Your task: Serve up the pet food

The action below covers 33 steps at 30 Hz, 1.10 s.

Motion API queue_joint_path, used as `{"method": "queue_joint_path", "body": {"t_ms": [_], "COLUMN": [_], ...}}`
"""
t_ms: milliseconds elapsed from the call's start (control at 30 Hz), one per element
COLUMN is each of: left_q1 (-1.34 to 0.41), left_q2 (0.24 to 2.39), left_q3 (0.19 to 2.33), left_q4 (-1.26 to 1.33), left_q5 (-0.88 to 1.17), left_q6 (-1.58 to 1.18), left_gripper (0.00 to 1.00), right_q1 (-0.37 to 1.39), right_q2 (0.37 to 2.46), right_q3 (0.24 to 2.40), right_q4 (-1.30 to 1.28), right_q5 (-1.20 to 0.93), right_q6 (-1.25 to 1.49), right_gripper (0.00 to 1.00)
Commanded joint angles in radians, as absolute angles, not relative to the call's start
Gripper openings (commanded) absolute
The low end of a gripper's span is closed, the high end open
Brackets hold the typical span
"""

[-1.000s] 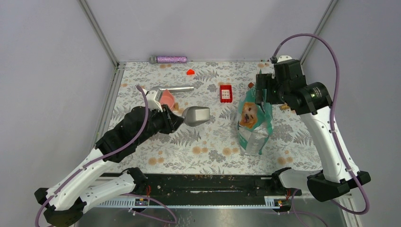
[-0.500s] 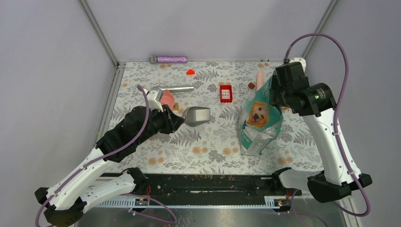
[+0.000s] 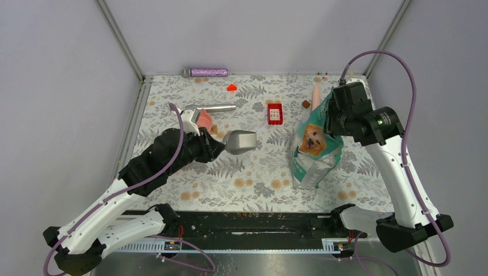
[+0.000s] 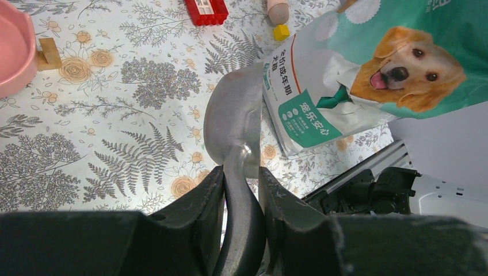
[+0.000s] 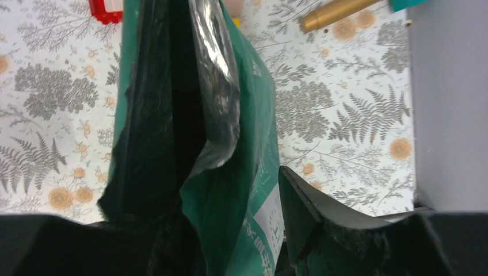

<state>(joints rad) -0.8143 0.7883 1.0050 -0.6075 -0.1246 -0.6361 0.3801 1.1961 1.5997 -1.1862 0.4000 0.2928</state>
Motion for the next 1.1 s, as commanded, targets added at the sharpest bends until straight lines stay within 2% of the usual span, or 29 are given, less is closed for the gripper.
{"method": "queue_joint_path", "body": {"t_ms": [0, 100, 133, 167, 200, 233, 467, 533, 833, 1067], "left_q1": [-0.810, -0.810, -0.809, -0.810, -0.810, -0.810, -0.806, -0.801, -0.759, -0.731], "left_q2": [0.781, 0.785, 0.786, 0.785, 0.786, 0.786, 0.767, 0.749, 0.606, 0.505], "left_q3": [1.012, 1.012, 1.012, 1.012, 1.012, 1.012, 1.015, 1.016, 1.046, 1.067], "left_q4": [-0.526, -0.526, -0.526, -0.526, -0.526, -0.527, -0.526, -0.526, -0.555, -0.567], "left_q5": [-0.100, -0.089, -0.088, -0.086, -0.087, -0.085, -0.084, -0.088, -0.202, -0.214], "left_q6": [-0.629, -0.629, -0.630, -0.629, -0.629, -0.629, -0.627, -0.625, -0.613, -0.605], "left_gripper": [0.00, 0.00, 0.00, 0.00, 0.00, 0.00, 0.00, 0.00, 0.00, 0.00], "right_q1": [0.344, 0.298, 0.277, 0.260, 0.244, 0.235, 0.232, 0.267, 0.684, 0.890], "right_q2": [1.192, 1.168, 1.160, 1.151, 1.140, 1.132, 1.112, 1.123, 1.278, 1.515], "right_q3": [1.543, 1.494, 1.478, 1.463, 1.450, 1.440, 1.426, 1.397, 1.473, 1.897], "right_q4": [-1.183, -1.144, -1.130, -1.114, -1.098, -1.078, -0.906, -0.840, -0.822, -1.119], "right_q5": [0.295, 0.218, 0.184, 0.149, 0.111, 0.061, -0.469, -0.549, -0.062, 0.318], "right_q6": [0.286, 0.282, 0.284, 0.290, 0.295, 0.298, 0.398, 0.452, 0.511, 0.392], "right_gripper": [0.54, 0.49, 0.39, 0.19, 0.05, 0.00, 0.00, 0.00, 0.00, 0.00]}}
